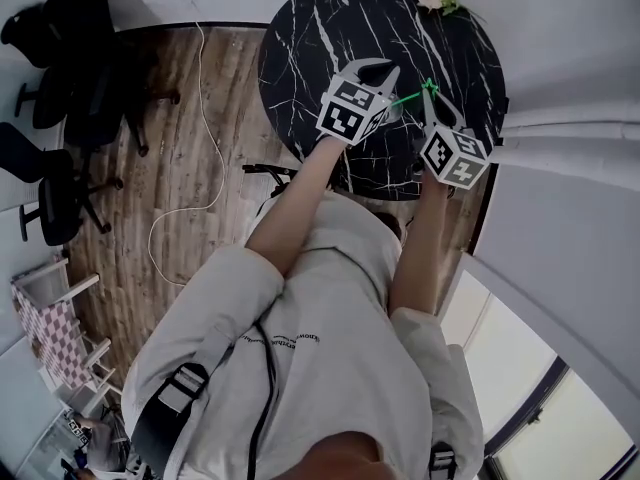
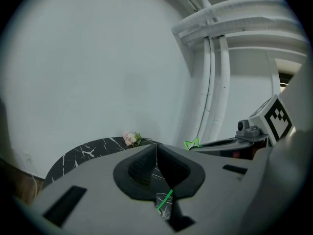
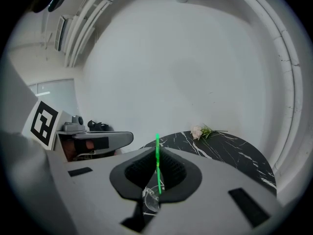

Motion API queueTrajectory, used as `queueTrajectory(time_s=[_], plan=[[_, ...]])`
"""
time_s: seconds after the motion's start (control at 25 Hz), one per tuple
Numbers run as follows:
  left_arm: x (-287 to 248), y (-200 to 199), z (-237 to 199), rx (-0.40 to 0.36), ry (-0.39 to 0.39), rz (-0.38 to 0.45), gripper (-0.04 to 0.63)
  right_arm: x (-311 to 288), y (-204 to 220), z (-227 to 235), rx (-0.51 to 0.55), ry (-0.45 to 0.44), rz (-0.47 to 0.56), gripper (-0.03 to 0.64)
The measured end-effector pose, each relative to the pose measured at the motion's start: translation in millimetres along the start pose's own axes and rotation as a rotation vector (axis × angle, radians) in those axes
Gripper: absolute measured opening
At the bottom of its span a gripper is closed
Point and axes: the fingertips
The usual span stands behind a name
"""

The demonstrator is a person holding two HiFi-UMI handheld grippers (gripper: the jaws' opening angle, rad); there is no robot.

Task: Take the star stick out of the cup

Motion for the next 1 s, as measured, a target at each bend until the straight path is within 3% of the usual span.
queueTrajectory(time_s=[0.28,0.44,0.76,1.0], plan=[[-2.6,8.9,3.7,-0.009,0.012,-0.026,0.023,5.6,-10.1,-4.5,0.025,-0.005,0.01,0.044],[-7.0,10.5,9.3,-0.056,0.016,-0.034,0.023,13.1,-18.2,-1.7,0.027,0.003,0.03,0.044],[-6.9,9.8,43.6,-0.086,0.153,-0.02,0.025,37.8,-52.6,0.9,-0.034,-0.023,0.149,0.044],[-7.4,14.5,67.3,-0.124,0.224,-0.027,0.025,53.3,-72.9,-3.3,-0.011,-0.025,0.185,0.044]])
Point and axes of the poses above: the fingertips, and each gripper's own axes: x backward along the fingers, z to its right, y out of its underside, and after that the axes turned 13 degrees about -y, right-handed
